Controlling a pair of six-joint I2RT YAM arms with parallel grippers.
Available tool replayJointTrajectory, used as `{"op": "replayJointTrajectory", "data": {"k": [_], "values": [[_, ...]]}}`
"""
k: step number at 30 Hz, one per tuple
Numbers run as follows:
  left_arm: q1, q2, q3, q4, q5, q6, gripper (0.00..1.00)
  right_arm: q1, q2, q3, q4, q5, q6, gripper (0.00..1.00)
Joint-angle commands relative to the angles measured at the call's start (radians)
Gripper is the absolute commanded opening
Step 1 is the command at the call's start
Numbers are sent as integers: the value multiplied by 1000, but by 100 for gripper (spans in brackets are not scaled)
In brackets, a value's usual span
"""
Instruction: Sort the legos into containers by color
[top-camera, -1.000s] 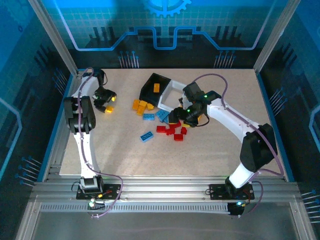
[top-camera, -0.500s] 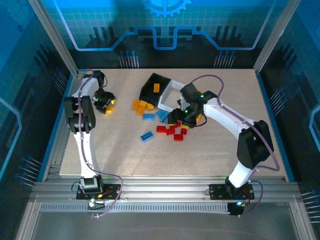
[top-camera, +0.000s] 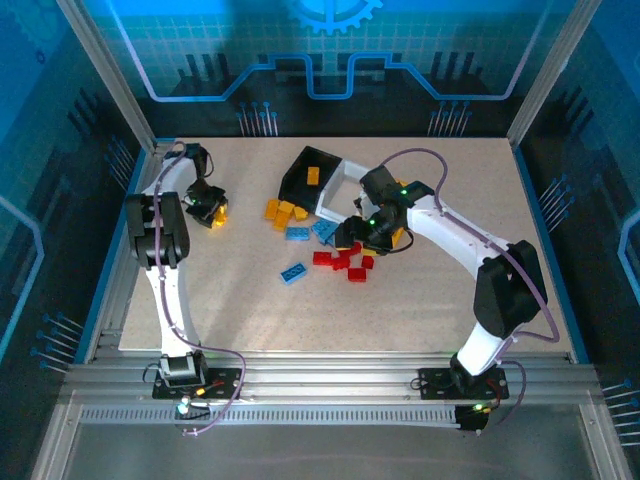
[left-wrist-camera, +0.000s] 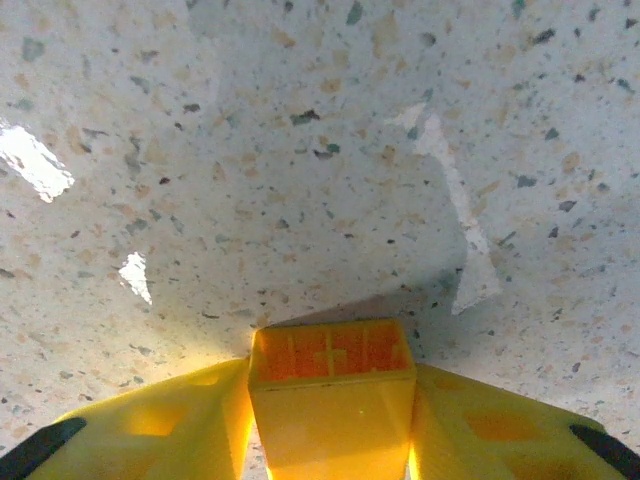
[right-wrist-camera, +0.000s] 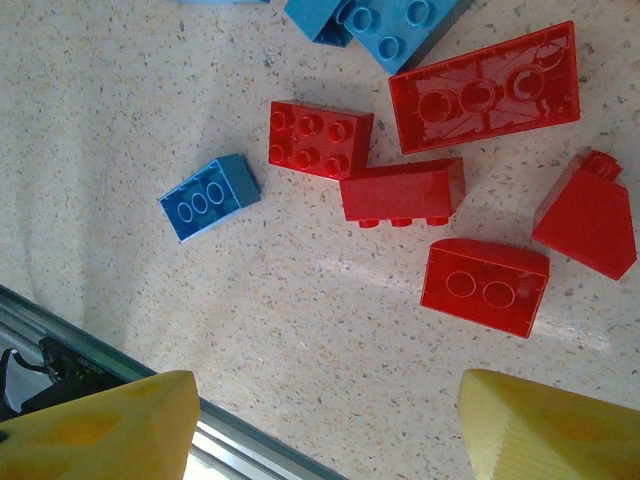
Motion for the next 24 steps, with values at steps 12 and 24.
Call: {"op": "replayJointTrajectory", "data": {"k": [12, 24], "values": [[-82, -169, -172, 263, 374, 37, 44, -5, -63, -36, -2, 1, -19, 71], [-216, -177, 18, 85, 253, 85, 56, -25, -128, -92, 12, -7, -12, 71]]}}
